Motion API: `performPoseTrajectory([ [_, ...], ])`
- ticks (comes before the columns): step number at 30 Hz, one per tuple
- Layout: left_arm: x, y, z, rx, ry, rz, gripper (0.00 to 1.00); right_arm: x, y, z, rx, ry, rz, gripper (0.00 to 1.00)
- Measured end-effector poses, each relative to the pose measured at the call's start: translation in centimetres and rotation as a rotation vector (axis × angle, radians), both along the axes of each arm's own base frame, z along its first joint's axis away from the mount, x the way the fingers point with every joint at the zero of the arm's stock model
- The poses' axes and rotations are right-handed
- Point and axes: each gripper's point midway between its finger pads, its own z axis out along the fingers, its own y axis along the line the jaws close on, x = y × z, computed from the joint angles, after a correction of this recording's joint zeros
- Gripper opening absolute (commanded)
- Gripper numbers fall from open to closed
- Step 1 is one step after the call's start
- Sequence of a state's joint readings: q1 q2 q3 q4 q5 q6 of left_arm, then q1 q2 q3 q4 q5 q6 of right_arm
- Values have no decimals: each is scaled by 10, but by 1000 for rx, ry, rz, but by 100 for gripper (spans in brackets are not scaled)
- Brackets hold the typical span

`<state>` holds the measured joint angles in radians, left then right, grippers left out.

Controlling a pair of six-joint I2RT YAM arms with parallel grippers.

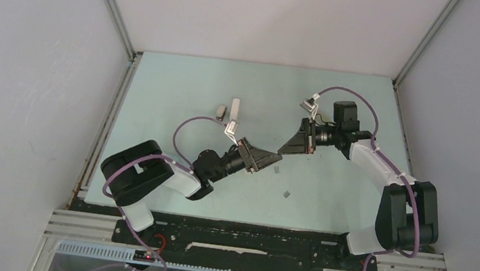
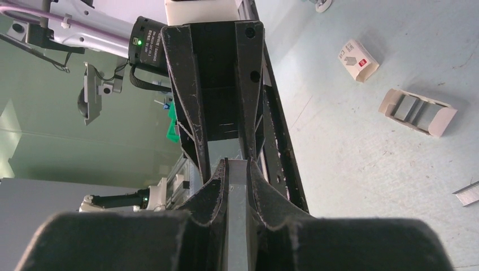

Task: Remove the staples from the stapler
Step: Place the staple in the staple box.

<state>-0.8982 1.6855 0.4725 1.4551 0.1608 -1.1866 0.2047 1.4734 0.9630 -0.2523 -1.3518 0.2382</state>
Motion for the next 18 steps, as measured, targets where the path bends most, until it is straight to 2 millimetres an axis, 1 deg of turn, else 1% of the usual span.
performPoseTrajectory([
  [18, 1, 1, 1, -10, 12, 7, 34, 4, -2, 5, 45, 9, -26, 12],
])
